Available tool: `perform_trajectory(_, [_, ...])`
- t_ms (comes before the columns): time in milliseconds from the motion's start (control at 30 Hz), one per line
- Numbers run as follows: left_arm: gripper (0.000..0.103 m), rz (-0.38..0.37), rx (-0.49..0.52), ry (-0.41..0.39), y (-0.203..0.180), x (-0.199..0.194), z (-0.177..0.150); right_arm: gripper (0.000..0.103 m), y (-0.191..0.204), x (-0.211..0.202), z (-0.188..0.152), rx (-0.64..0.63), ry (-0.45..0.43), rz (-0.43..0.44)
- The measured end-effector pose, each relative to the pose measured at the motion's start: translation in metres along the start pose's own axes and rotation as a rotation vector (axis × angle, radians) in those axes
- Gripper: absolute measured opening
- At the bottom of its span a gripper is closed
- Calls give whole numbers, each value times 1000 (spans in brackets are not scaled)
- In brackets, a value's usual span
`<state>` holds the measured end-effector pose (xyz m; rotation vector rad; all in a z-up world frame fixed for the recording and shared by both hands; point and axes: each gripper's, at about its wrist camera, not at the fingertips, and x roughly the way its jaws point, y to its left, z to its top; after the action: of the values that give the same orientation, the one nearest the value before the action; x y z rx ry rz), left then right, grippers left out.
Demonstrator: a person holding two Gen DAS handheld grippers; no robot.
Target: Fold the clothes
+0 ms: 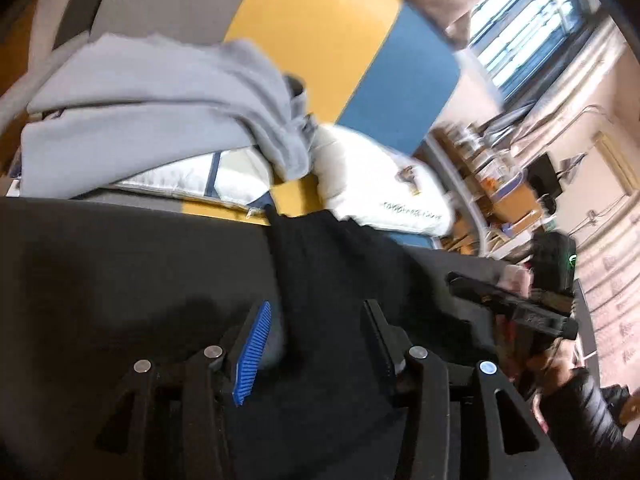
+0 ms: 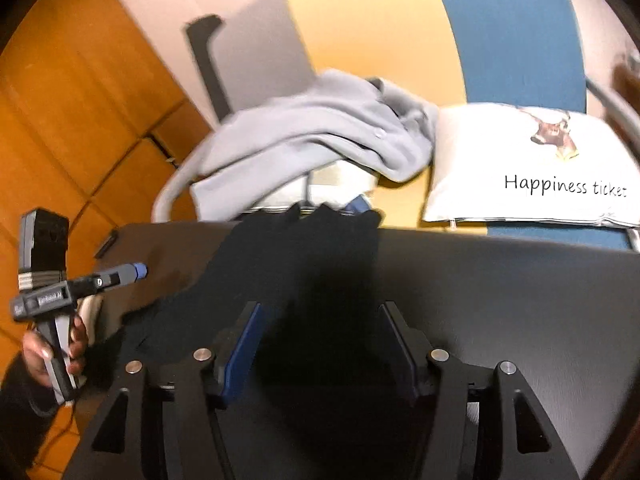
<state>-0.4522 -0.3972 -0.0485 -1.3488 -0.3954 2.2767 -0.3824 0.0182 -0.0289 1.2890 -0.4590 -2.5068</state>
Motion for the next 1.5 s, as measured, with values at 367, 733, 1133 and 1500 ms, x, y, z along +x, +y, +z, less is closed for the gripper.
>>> perform_trajectory(367, [48, -25, 74, 71, -4, 71, 42, 62, -33, 59, 38, 100, 94, 239])
perform_trajectory(733, [7, -19, 113, 3, -27, 58, 45, 9, -22, 64, 43, 22, 73, 161])
perform_trajectory(1133, [7, -115, 219, -102, -63, -24, -19, 6, 22, -13, 0, -55, -13, 214])
perform_trajectory(1500, [24, -82, 109, -54, -33, -11, -32, 30, -9, -8, -11, 68, 59, 104])
